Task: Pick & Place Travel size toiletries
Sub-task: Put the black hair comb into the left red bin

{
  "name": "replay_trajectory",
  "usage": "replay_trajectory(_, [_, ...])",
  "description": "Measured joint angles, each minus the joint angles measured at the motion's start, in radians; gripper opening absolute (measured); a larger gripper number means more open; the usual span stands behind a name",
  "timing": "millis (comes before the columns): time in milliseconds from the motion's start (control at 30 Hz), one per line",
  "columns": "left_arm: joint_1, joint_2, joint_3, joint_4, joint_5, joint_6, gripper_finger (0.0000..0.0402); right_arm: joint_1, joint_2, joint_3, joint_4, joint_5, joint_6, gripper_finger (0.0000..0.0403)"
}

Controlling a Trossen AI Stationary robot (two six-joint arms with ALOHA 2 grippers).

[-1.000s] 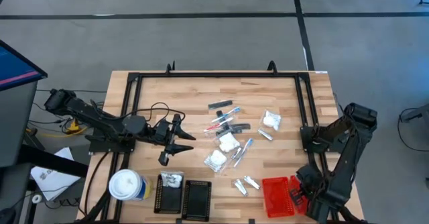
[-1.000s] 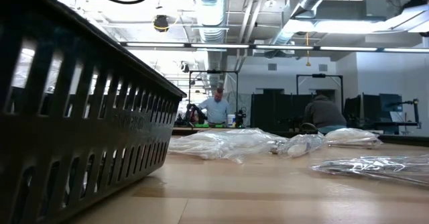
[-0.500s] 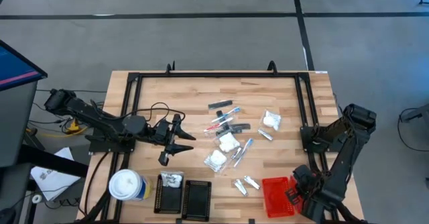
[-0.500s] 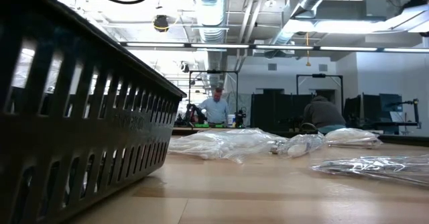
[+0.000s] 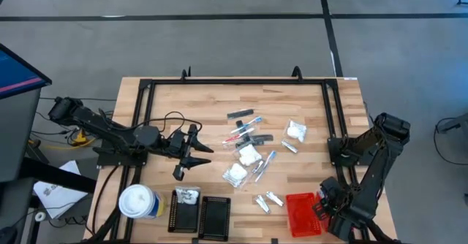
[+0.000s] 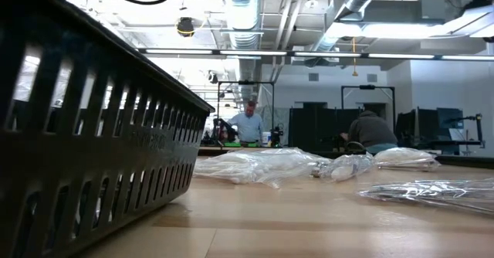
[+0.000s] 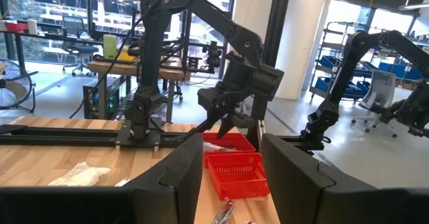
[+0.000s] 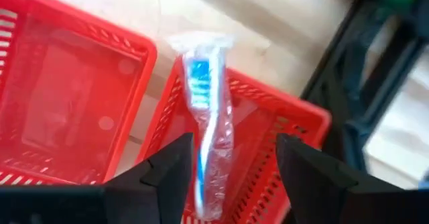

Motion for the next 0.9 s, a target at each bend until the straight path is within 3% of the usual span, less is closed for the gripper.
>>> replay_trajectory(200, [0.000, 0.000, 0.000, 0.000, 0.000, 0.000, 0.0144, -0.063, 0.000, 0.112, -0.229, 0.065, -0.107, 0.0204])
replay_trajectory(400, [0.000, 0.000, 0.000, 0.000, 0.000, 0.000, 0.0144, -0.150, -0.009, 0.182, -0.234, 0.389, -0.316, 0.0181])
replay_trajectory(600, [0.000, 0.000, 0.000, -0.005, 0.000, 0.006, 0.0144, -0.267, -0.010, 0.209, -0.229, 0.589, -0.416, 0.0157])
replay_trajectory(900, [0.003, 0.000, 0.000, -0.019, -0.001, 0.008, 0.0144, -0.371, -0.039, 0.201, -0.060, 0.962, -0.731, 0.0122])
